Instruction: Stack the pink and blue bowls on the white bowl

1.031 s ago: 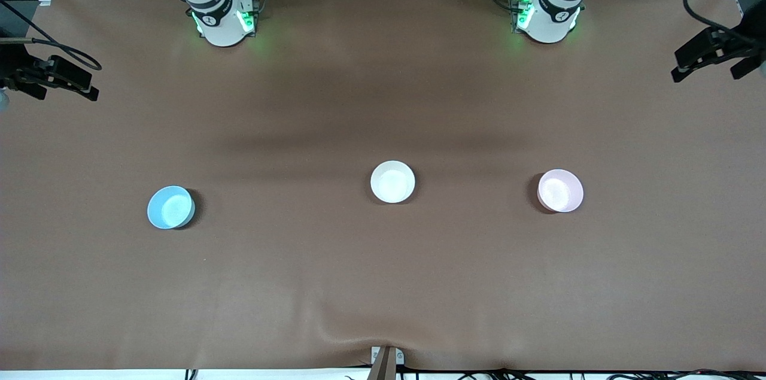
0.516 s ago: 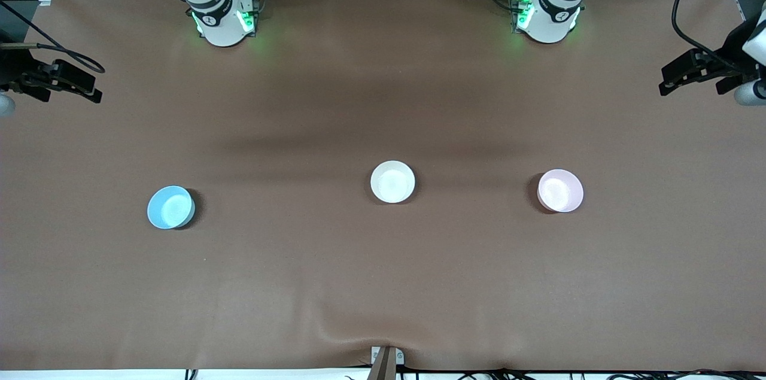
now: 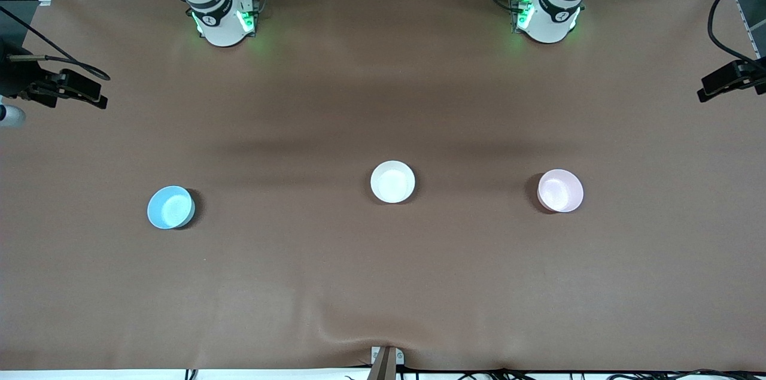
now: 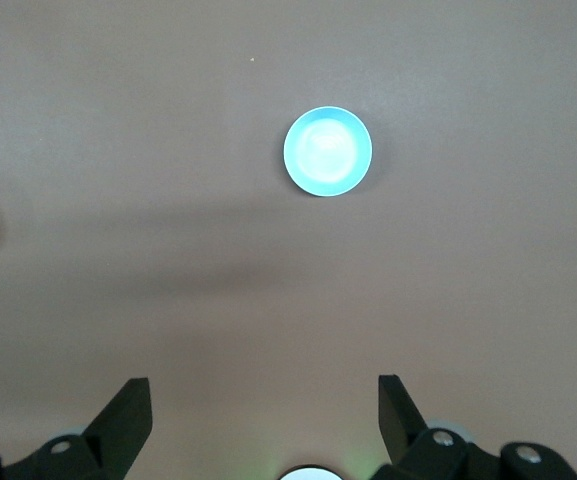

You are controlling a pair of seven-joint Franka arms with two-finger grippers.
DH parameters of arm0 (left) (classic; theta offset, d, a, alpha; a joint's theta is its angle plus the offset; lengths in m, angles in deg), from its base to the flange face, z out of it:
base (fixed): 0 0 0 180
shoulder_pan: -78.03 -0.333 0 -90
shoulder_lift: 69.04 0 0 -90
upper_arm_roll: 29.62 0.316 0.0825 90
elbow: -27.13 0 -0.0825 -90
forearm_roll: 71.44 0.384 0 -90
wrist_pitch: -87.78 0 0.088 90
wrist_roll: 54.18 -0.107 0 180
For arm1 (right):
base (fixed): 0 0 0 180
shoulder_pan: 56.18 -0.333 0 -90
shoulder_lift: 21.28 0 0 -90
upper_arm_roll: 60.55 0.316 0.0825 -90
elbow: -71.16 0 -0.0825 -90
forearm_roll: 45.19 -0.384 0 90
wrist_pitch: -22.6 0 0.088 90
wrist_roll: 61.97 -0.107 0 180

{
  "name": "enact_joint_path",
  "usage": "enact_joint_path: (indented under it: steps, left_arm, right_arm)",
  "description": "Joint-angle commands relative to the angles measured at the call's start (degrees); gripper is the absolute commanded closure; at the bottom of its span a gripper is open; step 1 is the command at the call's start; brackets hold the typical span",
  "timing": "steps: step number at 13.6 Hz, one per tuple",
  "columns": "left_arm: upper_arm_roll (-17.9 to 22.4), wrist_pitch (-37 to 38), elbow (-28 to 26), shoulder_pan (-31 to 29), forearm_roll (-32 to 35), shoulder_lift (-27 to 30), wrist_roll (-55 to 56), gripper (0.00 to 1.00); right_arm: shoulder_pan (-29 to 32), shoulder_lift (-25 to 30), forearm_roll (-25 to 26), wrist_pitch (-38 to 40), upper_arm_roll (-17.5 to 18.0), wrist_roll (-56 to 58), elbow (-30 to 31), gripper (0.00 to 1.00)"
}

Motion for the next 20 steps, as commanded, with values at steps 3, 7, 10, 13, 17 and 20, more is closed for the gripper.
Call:
enact_joint_path:
  steps: [3, 7, 10, 13, 17, 20]
  left_arm:
    - [-1.73, 2.31, 0.12, 0.56, 0.92, 0.14, 1.1, 0.0]
    - [-2.26, 3.91, 0.12, 0.3, 0.92, 0.66, 3.74, 0.0]
    - [-2.35, 5.49, 0.3, 0.47, 0.92, 0.58, 6.11, 0.0]
    - [-4.01, 5.67, 0.3, 0.3, 0.92, 1.1, 8.3, 0.0]
    - [-4.54, 7.16, 0.47, 0.13, 0.92, 1.1, 8.84, 0.0]
    - [-4.55, 6.81, 0.56, 0.12, 1.0, 1.19, 8.66, 0.0]
  right_arm:
    - [0.67, -0.68, 0.25, -0.29, 0.37, -0.8, 0.15, 0.0]
    - [0.67, -0.68, 0.25, -0.29, 0.37, -0.8, 0.06, 0.0]
    - [0.67, -0.59, 0.25, -0.21, 0.37, -0.8, 0.06, 0.0]
    - [0.67, -0.59, 0.25, -0.29, 0.28, -0.8, 0.06, 0.0]
    - [0.76, -0.67, 0.25, -0.29, 0.28, -0.8, 0.15, 0.0]
    - [0.85, -0.76, 0.34, -0.29, 0.28, -0.8, 0.24, 0.0]
